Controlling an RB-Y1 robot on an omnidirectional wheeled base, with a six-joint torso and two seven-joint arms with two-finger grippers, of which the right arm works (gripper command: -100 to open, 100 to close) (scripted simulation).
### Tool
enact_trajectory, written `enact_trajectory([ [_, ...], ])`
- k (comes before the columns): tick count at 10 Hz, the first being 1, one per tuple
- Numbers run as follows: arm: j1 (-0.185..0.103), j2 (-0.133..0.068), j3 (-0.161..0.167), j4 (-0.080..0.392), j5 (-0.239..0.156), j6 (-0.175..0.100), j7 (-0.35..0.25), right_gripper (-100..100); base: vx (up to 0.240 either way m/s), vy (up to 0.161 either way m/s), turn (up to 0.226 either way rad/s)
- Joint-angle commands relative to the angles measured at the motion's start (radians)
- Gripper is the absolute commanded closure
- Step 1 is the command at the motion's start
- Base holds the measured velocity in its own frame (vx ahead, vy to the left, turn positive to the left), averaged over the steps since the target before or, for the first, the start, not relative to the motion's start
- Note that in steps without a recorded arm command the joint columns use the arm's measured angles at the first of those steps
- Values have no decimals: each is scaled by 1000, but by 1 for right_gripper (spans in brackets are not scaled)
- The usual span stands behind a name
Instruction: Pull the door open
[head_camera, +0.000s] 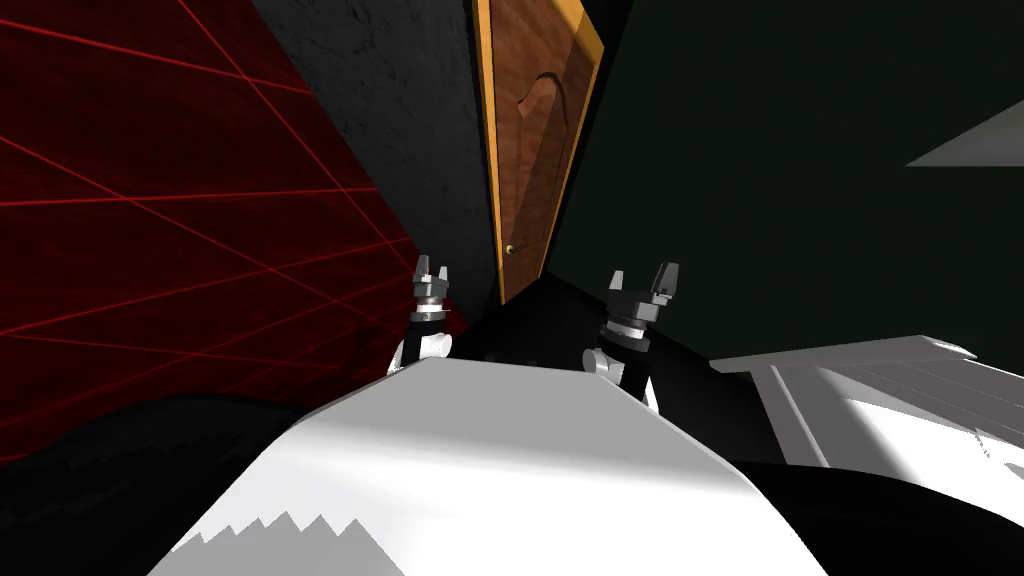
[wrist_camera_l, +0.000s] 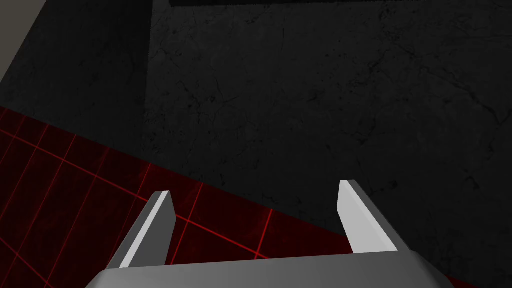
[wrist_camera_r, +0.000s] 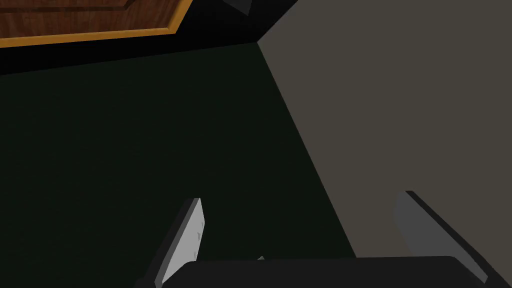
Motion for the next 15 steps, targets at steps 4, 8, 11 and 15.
enact_trajectory([
  [4,-54,-18,3,117,0,-11,-5,-100,61,-40,144],
  [8,-102,-32,6,218,0,-21,-9,-100,94,-56,158],
  [11,-145,-45,8,317,0,-30,-13,-100,64,-59,170],
  [15,-194,-59,11,424,-1,-40,-18,-100,66,-57,132],
])
